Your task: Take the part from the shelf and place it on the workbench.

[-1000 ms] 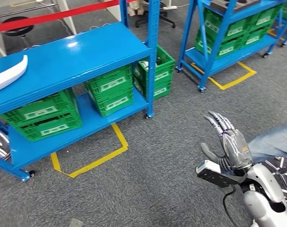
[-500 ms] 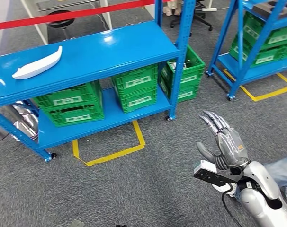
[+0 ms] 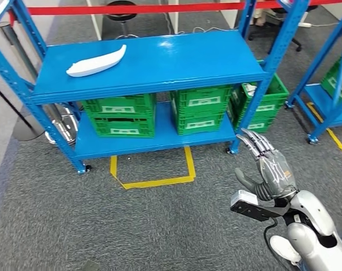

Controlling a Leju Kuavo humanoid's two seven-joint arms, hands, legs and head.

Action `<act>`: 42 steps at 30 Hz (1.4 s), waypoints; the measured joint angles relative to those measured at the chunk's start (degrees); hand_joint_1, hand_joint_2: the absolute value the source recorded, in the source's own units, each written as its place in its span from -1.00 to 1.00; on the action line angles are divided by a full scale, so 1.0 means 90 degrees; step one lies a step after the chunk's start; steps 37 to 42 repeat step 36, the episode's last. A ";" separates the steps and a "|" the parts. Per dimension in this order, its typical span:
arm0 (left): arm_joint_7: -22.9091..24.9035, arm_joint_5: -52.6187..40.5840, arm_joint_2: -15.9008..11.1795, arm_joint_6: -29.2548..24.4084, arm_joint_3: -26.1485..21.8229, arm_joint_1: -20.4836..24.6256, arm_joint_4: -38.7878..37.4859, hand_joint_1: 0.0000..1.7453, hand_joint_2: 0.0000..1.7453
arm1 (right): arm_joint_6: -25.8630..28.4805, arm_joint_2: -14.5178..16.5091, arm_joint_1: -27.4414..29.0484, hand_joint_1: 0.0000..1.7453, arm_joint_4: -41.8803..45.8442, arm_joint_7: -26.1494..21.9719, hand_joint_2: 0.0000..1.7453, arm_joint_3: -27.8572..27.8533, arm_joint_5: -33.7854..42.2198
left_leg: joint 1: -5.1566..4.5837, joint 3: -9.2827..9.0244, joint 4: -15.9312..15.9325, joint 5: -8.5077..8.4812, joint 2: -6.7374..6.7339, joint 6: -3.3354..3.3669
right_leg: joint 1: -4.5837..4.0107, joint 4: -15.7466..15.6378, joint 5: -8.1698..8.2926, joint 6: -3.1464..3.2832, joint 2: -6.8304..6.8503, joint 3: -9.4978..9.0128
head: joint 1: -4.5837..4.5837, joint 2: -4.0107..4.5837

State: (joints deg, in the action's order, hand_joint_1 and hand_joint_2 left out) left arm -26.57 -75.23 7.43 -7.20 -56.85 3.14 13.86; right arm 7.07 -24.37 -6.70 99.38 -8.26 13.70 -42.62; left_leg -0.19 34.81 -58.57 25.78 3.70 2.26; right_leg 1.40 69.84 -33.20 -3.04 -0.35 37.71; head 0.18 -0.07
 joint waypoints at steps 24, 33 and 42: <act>0.0049 0.0165 0.0017 -0.0111 -0.0012 -0.0095 0.0003 -1.00 1.00 | -0.0174 0.0050 0.0120 -1.00 -0.0002 0.0987 -0.50 -0.0052 0.0304 | 0.0012 -0.0022 0.0054 -0.0010 -0.0423 -0.0062 | -0.0025 -0.1021 0.0047 0.0030 0.0326 -0.0709 | 0.0055 -0.0001; 0.0222 0.0137 0.0091 -0.0433 -0.0025 -0.0070 0.0006 -1.00 1.00 | -0.0410 0.0068 0.0416 -1.00 -0.0067 0.1532 1.00 -0.0188 0.0482 | -0.0006 -0.0129 0.0004 0.0112 -0.0260 -0.0079 | -0.0007 -0.0997 0.0489 0.0012 0.0024 -0.0396 | 0.0025 -0.0001; 0.0260 0.0135 0.0097 -0.0460 -0.0027 -0.0065 0.0009 -1.00 1.00 | -0.0426 0.0070 0.0439 -1.00 -0.0077 0.1558 1.00 -0.0230 0.0502 | -0.0022 -0.0101 -0.0033 0.0119 -0.0238 -0.0146 | -0.0025 -0.1217 0.0486 0.0106 -0.0012 -0.0532 | 0.0034 -0.0002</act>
